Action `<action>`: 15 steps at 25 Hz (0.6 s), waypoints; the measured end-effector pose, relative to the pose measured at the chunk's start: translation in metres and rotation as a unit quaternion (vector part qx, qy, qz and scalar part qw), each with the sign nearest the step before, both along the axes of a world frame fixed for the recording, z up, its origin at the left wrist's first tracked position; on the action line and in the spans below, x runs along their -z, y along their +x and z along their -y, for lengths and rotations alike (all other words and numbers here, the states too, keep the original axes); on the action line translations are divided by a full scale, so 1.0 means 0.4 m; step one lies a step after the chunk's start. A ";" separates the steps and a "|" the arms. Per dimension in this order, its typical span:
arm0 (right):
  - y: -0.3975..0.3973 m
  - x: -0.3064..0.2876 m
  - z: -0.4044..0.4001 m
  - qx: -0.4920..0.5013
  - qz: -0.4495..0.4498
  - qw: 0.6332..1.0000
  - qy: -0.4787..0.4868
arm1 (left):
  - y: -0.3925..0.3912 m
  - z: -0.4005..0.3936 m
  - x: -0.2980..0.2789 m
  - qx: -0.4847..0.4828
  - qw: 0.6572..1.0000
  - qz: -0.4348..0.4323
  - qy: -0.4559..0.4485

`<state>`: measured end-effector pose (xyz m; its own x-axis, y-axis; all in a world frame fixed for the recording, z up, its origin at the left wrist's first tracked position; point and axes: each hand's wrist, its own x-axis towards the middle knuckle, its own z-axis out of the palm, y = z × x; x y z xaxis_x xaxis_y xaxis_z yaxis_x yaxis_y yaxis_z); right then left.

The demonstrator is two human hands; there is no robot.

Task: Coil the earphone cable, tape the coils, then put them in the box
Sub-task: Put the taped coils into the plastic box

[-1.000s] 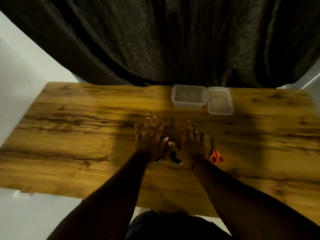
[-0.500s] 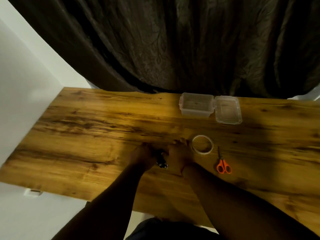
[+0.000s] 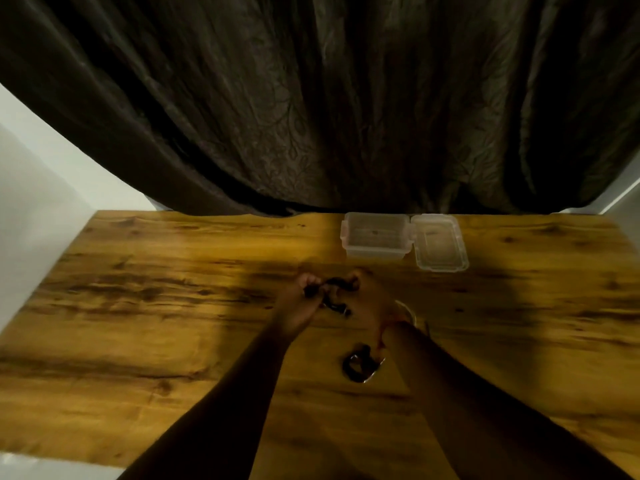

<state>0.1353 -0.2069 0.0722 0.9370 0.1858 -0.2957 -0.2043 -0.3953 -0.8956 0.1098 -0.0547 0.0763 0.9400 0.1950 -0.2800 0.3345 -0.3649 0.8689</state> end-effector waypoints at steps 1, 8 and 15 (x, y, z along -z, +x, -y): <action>0.036 -0.023 0.019 0.020 -0.002 1.000 0.016 | 0.036 0.025 -0.023 -0.012 0.999 0.003 -0.036; 0.281 -0.091 0.100 0.127 -0.017 0.990 0.064 | 0.292 0.125 -0.109 -0.017 0.995 0.015 -0.101; 0.419 0.026 0.078 0.123 -0.055 0.990 -0.048 | 0.430 0.131 -0.048 0.124 0.951 0.011 0.283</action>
<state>0.3027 -0.2379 0.0619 0.9117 -0.0780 -0.4033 -0.3988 -0.4032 -0.8236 0.2818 -0.1072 0.0954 0.9810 0.0809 -0.1764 0.1622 -0.8413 0.5157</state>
